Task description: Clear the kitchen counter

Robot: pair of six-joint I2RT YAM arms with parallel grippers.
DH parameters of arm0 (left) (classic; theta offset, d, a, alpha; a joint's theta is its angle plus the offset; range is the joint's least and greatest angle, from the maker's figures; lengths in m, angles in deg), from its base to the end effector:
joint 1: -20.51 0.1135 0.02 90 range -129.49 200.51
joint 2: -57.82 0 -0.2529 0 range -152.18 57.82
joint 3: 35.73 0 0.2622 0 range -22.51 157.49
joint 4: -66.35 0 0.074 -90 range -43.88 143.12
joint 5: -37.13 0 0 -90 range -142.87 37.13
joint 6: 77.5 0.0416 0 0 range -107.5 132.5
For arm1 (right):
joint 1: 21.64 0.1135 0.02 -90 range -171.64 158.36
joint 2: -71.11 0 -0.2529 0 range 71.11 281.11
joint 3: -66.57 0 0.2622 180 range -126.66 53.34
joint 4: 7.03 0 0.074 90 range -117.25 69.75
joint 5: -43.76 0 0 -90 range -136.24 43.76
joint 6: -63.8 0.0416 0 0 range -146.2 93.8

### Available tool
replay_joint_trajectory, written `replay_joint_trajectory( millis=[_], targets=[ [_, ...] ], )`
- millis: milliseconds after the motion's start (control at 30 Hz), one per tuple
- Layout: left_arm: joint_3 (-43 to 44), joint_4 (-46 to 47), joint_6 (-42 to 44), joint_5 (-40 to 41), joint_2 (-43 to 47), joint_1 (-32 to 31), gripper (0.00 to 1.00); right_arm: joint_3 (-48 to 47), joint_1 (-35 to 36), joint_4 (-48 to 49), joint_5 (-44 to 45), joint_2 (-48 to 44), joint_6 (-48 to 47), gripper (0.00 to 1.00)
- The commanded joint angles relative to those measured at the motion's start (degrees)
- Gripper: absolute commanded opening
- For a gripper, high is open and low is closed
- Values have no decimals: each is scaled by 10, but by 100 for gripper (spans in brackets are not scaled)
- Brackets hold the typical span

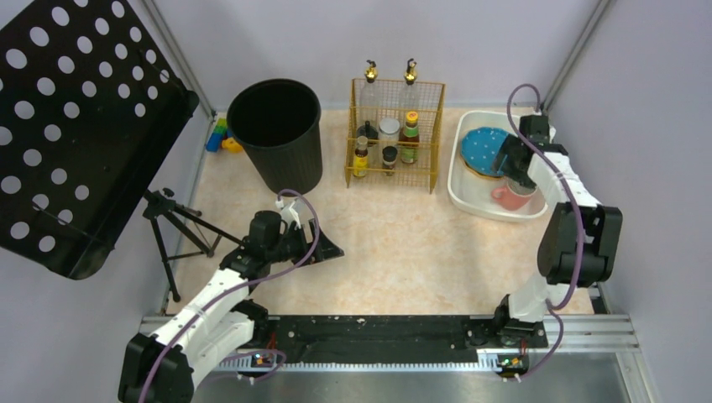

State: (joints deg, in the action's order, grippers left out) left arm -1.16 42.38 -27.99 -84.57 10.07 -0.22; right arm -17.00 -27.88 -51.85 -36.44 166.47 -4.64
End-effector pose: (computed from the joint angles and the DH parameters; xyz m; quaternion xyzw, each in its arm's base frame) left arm 0.1722 -0.0886 0.1749 -0.0281 0.8695 -0.4285 0.2439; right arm 0.3607 -0.0466 0.2157 0.2531 0.9205 -0.0429 0.2946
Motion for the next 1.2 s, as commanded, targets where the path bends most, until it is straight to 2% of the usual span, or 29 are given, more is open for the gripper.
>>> replay_joint_trajectory(
  millis=[0, 200, 333, 367, 400, 467, 500, 767, 933, 1167],
  targets=[
    [21, 12, 5, -2, 9, 2, 84, -64, -5, -20, 4, -80, -7, 74],
    [29, 5, 3, 2, 12, 2, 84, -88, 21, -39, 21, -139, -13, 76],
    [40, -4, 3, 6, 17, 2, 88, -110, 57, -50, 32, -183, -17, 82],
    [42, -8, 3, 7, 18, 1, 90, -115, 73, -50, 33, -194, -17, 84],
    [44, -9, 2, 8, 19, 2, 97, -119, 89, -51, 34, -206, -18, 86],
    [49, -13, -1, 8, 22, 2, 99, -123, 121, -51, 39, -231, -20, 92],
    [52, -14, -4, 7, 24, 1, 99, -123, 140, -51, 50, -240, -22, 98],
    [97, -49, 5, 18, 22, -3, 99, -70, 346, -32, 125, -273, -37, 99],
    [144, -93, 21, 71, 18, -32, 99, -19, 451, 0, 163, -277, -42, 99],
    [216, -158, 45, 221, -3, -128, 99, 75, 542, 57, 181, -279, -22, 99]
  ],
)
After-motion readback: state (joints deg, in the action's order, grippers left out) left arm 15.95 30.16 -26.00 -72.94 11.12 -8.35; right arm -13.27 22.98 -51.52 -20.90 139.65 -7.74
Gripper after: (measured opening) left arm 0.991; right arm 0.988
